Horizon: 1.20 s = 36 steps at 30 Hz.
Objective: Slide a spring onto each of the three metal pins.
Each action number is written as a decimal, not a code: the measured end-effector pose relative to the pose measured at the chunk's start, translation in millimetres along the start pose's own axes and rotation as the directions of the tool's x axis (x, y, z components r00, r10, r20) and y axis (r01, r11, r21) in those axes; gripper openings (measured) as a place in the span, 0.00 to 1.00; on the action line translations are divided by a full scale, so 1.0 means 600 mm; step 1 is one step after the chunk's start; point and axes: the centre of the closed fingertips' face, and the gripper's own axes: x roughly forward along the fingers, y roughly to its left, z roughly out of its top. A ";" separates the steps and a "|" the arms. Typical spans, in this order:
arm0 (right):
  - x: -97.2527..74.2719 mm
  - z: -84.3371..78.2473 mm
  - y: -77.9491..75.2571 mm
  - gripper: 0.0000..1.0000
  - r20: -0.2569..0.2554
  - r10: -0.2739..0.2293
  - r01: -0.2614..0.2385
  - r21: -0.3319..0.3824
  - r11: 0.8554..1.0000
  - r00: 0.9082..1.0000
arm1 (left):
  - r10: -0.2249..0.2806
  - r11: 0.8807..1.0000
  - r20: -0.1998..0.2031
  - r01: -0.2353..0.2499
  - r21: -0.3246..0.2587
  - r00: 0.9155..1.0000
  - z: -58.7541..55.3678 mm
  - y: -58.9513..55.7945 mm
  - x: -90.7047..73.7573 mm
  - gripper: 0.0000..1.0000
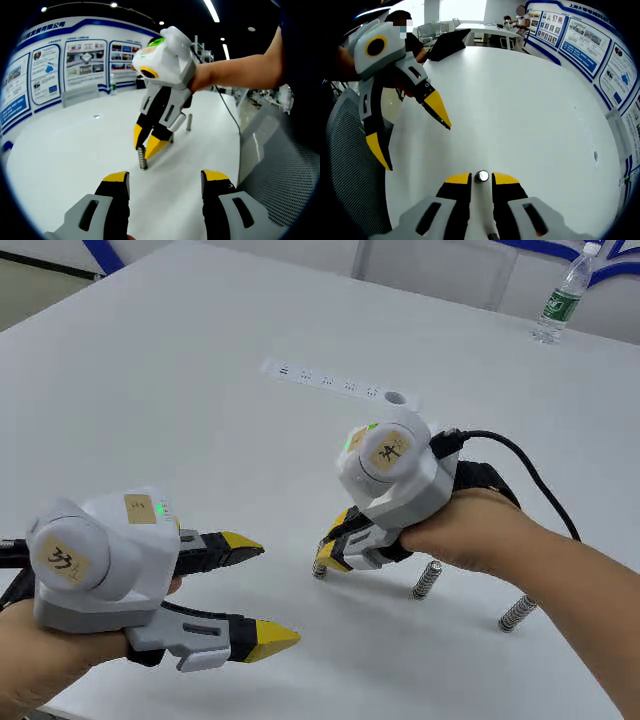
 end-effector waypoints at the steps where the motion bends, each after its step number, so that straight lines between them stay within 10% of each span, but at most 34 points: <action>1: -0.002 0.000 -0.001 0.17 0.004 -0.003 0.003 0.004 1.000 1.000 | 0.000 1.000 0.001 0.000 0.001 1.000 0.001 0.000 0.000 0.59; 20: -0.071 -0.012 0.002 0.26 0.113 -0.082 0.071 0.097 0.993 0.990 | -0.001 1.000 -0.008 0.001 0.006 1.000 0.006 0.002 0.001 0.62; 36: -0.129 -0.031 0.029 0.31 0.218 -0.164 0.118 0.210 0.971 0.962 | -0.004 1.000 0.013 0.004 0.013 1.000 0.023 0.003 0.010 0.67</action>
